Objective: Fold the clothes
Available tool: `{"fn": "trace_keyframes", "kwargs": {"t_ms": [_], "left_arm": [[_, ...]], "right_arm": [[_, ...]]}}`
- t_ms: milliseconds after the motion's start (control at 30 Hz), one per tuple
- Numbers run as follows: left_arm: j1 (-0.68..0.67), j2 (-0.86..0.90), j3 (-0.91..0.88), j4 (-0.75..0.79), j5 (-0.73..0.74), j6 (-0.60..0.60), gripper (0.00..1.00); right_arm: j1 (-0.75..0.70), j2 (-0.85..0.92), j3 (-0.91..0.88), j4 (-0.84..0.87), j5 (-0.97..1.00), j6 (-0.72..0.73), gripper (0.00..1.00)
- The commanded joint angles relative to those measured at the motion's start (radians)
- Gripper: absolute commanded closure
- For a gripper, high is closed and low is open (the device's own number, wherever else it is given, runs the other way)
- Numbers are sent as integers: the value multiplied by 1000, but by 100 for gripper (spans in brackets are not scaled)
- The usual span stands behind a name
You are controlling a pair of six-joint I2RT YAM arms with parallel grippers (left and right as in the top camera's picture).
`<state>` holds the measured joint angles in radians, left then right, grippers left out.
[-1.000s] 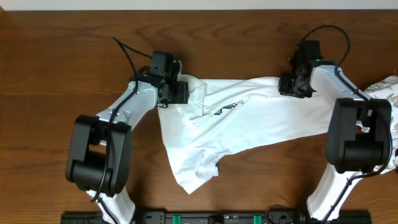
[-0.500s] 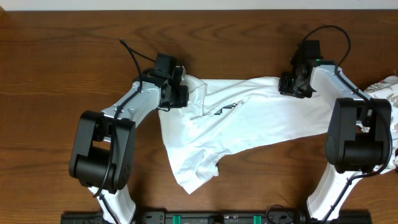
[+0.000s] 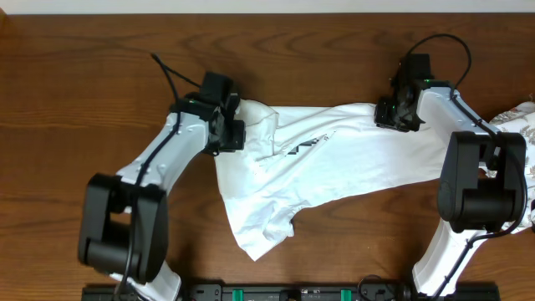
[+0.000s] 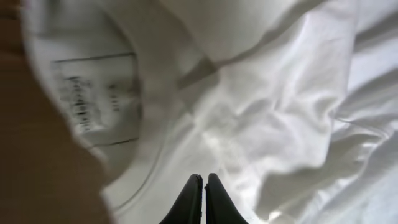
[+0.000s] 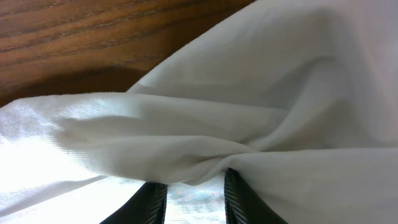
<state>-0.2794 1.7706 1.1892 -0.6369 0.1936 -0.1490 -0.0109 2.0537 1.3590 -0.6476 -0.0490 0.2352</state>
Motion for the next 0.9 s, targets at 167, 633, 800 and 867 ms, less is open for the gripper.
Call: {"fn": "trace_keyframes", "kwargs": {"t_ms": [167, 633, 800, 867], "left_arm": [[-2, 19, 23, 85, -8, 21, 61], [-2, 148, 23, 153, 42, 71, 49], [-5, 157, 23, 172, 61, 71, 56], [-8, 157, 23, 178, 61, 71, 61]], "right_arm": [[-21, 79, -47, -27, 90, 31, 69], [-21, 79, -47, -26, 85, 34, 69], [-21, 79, -47, -27, 85, 34, 69], [-21, 79, -47, -27, 82, 34, 69]]}}
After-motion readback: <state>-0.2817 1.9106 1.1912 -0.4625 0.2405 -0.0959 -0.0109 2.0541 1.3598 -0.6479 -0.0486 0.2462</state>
